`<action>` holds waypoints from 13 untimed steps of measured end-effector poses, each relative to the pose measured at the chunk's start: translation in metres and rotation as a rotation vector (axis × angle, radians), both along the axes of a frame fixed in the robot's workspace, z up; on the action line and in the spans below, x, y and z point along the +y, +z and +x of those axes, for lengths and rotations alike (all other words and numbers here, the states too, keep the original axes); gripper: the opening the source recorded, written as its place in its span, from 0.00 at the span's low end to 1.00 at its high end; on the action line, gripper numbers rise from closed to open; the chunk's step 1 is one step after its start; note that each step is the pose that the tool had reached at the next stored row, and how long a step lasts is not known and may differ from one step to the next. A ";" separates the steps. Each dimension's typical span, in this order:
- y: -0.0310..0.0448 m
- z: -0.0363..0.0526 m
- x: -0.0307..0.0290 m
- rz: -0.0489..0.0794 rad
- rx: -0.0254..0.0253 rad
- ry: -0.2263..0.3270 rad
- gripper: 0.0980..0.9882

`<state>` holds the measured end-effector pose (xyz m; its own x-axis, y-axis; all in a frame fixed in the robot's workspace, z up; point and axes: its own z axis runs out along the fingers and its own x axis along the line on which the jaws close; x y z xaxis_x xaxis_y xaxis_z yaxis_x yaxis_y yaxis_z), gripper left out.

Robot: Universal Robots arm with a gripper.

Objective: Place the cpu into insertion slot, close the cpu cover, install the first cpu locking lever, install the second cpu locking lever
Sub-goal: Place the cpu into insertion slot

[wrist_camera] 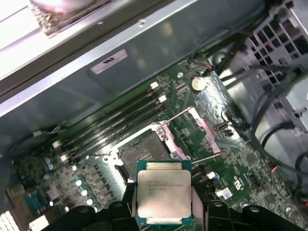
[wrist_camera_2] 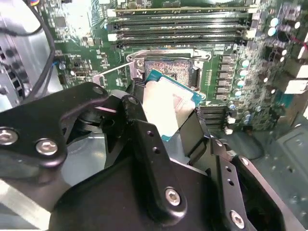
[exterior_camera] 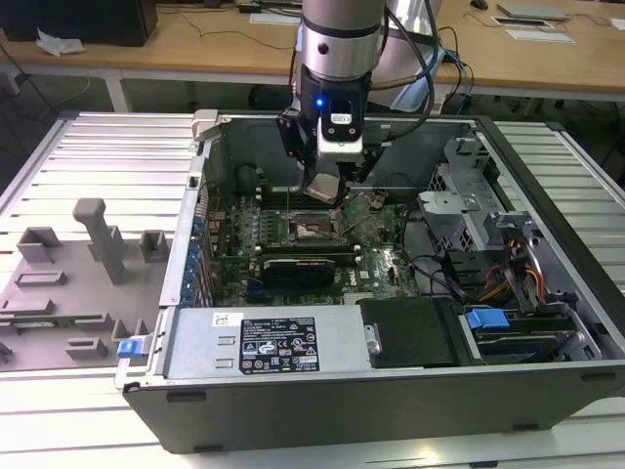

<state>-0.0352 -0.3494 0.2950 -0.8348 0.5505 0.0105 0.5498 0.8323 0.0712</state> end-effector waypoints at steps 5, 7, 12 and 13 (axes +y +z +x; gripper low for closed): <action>-0.0008 0.0000 0.0000 0.000 0.0000 -0.104 0.50; -0.0010 0.0000 0.0000 0.000 0.0000 -0.135 0.50; -0.0018 0.0000 0.0000 0.000 -0.0001 -0.256 0.50; -0.0020 0.0000 0.0000 0.000 0.0000 -0.288 0.50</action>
<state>-0.0353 -0.3494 0.2930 -0.6439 0.7650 0.0106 0.7636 0.6418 0.0713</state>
